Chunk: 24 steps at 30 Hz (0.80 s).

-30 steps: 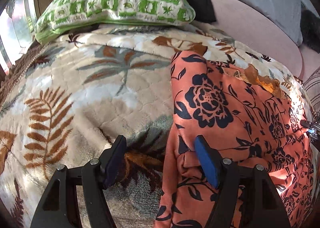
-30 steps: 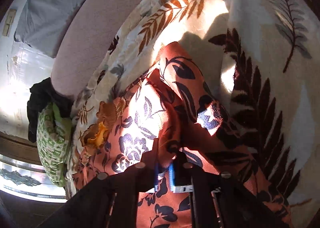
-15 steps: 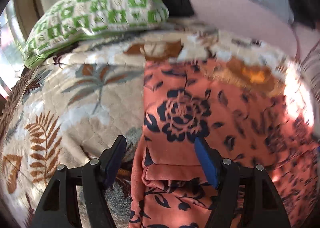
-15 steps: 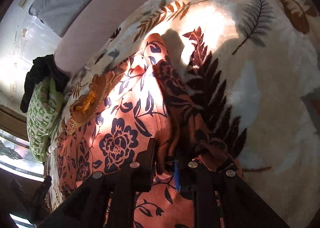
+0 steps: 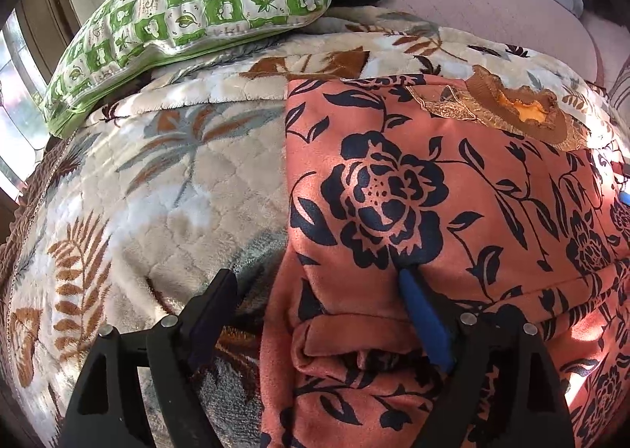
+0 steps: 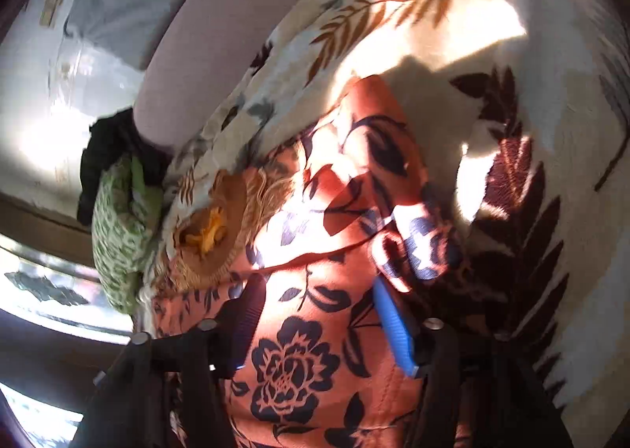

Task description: Fold small clothes

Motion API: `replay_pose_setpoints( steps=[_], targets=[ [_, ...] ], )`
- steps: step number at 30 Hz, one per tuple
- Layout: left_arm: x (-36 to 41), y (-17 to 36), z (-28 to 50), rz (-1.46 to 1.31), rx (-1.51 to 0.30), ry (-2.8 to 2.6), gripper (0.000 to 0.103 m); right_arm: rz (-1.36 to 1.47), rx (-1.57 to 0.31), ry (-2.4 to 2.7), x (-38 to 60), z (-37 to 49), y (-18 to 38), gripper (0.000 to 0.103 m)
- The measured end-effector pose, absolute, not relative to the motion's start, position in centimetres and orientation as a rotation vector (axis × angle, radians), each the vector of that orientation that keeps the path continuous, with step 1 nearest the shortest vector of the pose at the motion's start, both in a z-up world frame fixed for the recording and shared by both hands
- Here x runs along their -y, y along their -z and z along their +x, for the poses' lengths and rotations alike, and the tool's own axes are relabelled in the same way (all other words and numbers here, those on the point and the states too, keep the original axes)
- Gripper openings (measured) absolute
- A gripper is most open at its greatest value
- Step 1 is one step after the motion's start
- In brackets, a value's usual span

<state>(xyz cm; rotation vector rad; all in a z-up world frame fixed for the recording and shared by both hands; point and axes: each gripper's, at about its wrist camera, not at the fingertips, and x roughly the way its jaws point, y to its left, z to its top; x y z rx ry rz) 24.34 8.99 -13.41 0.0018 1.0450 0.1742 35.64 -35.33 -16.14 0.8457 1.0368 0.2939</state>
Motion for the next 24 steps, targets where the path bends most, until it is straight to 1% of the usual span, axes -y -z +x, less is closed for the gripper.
replay_pose_setpoints(
  steps=[1, 2, 3, 4, 5, 6, 8, 9, 10, 11, 12, 13, 15, 16, 18, 20, 24],
  targets=[
    [-9.2, 12.8, 24.1, -0.019, -1.036, -0.161, 0.084, 0.883, -1.019, -0.291, 35.9, 35.4, 15.5, 0.047],
    [-9.2, 12.0, 23.7, -0.037, -1.013, -0.145, 0.084, 0.849, -1.012, -0.308, 35.6, 35.2, 14.4, 0.052],
    [-9.3, 11.2, 23.2, -0.054, -0.984, -0.125, 0.084, 0.805, -1.006, -0.335, 35.2, 34.7, 13.3, 0.063],
    [-9.1, 10.5, 22.6, -0.066, -0.952, -0.098, 0.084, 0.789, -1.001, -0.364, 34.8, 34.0, 12.4, 0.065],
    [-8.8, 10.1, 22.1, -0.057, -0.928, -0.086, 0.084, 0.791, -0.996, -0.412, 34.5, 33.2, 11.7, 0.065],
    [-8.5, 10.4, 21.9, -0.025, -0.93, -0.103, 0.084, 0.794, -0.998, -0.457, 34.1, 32.4, 11.5, 0.067],
    [-8.0, 13.3, 23.0, 0.039, -1.037, -0.136, 0.085, 0.765, -1.035, -0.473, 33.3, 31.2, 12.3, 0.071],
    [-8.4, 14.5, 23.3, 0.004, -1.052, -0.126, 0.09, 0.729, -1.077, -0.439, 33.0, 31.3, 13.6, 0.073],
    [-9.0, 14.1, 23.3, -0.028, -1.027, -0.139, 0.092, 0.711, -1.127, -0.4, 33.2, 31.6, 15.2, 0.07],
    [-9.3, 13.5, 23.2, -0.045, -1.051, -0.145, 0.091, 0.748, -1.125, -0.395, 33.8, 31.8, 15.9, 0.069],
    [-9.4, 12.4, 22.8, -0.064, -1.054, -0.15, 0.09, 0.766, -1.111, -0.379, 34.0, 31.5, 15.1, 0.069],
    [-9.5, 11.3, 22.1, -0.068, -1.026, -0.145, 0.09, 0.73, -1.09, -0.351, 33.9, 30.9, 13.5, 0.073],
    [-9.2, 8.8, 20.1, -0.022, -0.974, -0.127, 0.09, 0.609, -1.016, -0.374, 33.2, 29.1, 9.7, 0.073],
    [-9.3, 7.6, 18.6, -0.006, -0.943, -0.123, 0.09, 0.599, -0.993, -0.387, 33.2, 27.9, 8.3, 0.073],
    [-9.9, 5.7, 15.1, -0.019, -0.908, -0.122, 0.09, 0.599, -0.957, -0.443, 33.4, 24.4, 6.1, 0.074],
    [-10.9, 4.9, 11.1, -0.069, -0.913, -0.103, 0.09, 0.586, -0.945, -0.445, 33.8, 20.2, 5.0, 0.074],
    [-12.3, 6.0, 2.9, -0.165, -0.979, -0.049, 0.09, 0.553, -0.976, -0.426, 35.2, 10.9, 6.0, 0.074]
  ],
)
